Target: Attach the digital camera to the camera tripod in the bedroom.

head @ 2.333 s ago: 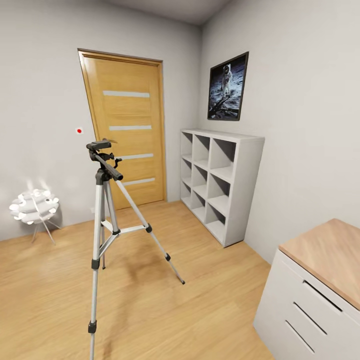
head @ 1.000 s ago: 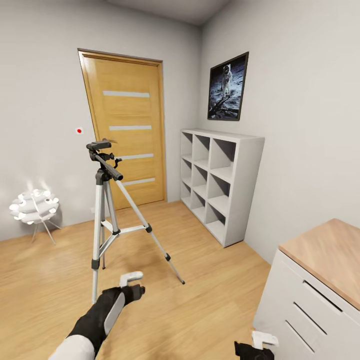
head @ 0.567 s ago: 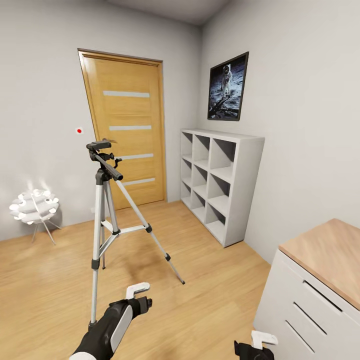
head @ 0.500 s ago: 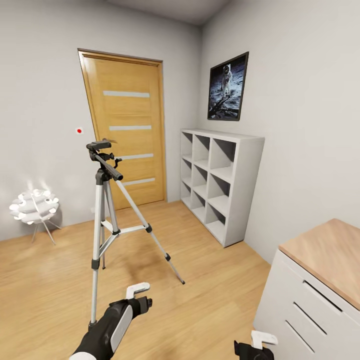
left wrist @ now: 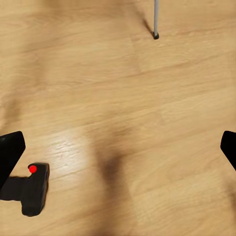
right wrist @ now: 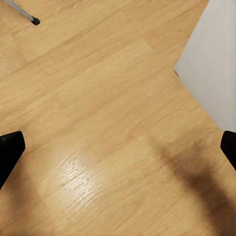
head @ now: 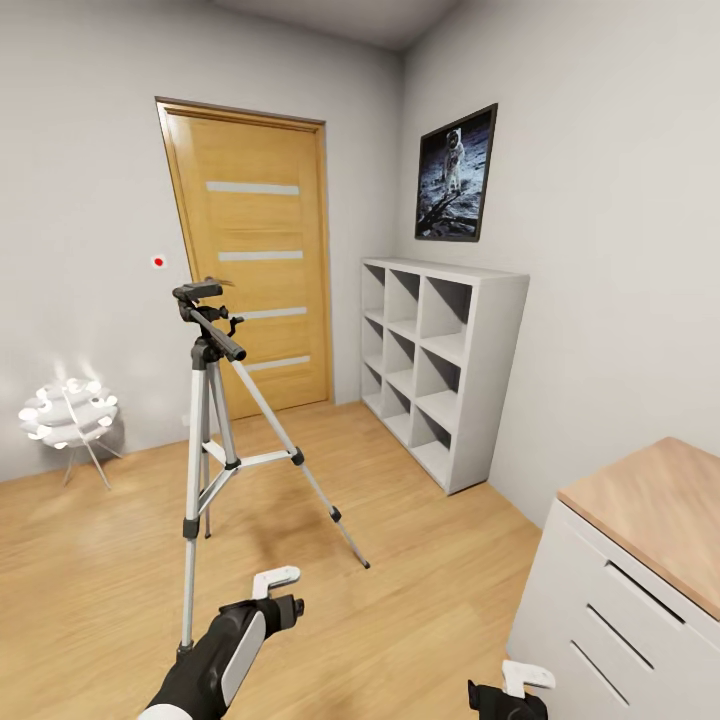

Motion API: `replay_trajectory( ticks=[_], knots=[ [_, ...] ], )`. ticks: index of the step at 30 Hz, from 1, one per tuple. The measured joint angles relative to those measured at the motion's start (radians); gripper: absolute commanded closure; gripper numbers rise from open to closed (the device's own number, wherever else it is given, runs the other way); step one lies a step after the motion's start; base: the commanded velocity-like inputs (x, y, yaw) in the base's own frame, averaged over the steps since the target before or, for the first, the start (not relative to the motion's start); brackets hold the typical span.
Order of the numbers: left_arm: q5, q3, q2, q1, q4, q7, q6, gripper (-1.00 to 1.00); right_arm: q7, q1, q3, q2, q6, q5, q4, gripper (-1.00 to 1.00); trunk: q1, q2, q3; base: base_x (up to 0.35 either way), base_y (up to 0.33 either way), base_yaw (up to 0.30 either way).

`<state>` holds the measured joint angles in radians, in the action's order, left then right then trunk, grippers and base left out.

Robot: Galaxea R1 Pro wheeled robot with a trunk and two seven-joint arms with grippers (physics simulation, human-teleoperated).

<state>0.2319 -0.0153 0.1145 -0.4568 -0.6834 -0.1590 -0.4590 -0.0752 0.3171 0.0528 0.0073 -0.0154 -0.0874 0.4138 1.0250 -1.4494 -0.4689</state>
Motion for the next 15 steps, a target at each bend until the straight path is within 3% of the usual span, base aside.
replay_trajectory(
  ticks=[4, 15],
  knots=[
    [0.001, 0.0, -0.001, 0.0, -0.001, 0.001, -0.001, -1.0, 0.001, 0.0, 0.0, 0.001, 0.0, 0.0, 0.0, -1.0, 0.0, 0.0, 0.0, 0.0, 0.0, 0.0],
    [0.001, 0.0, -0.002, 0.0, 0.01, 0.001, -0.003, -1.0, 0.005, 0.0, -0.001, 0.002, 0.005, -0.001, 0.0, -1.0, 0.042, -0.077, -0.034, 0.0, 0.0, 0.0]
  ],
)
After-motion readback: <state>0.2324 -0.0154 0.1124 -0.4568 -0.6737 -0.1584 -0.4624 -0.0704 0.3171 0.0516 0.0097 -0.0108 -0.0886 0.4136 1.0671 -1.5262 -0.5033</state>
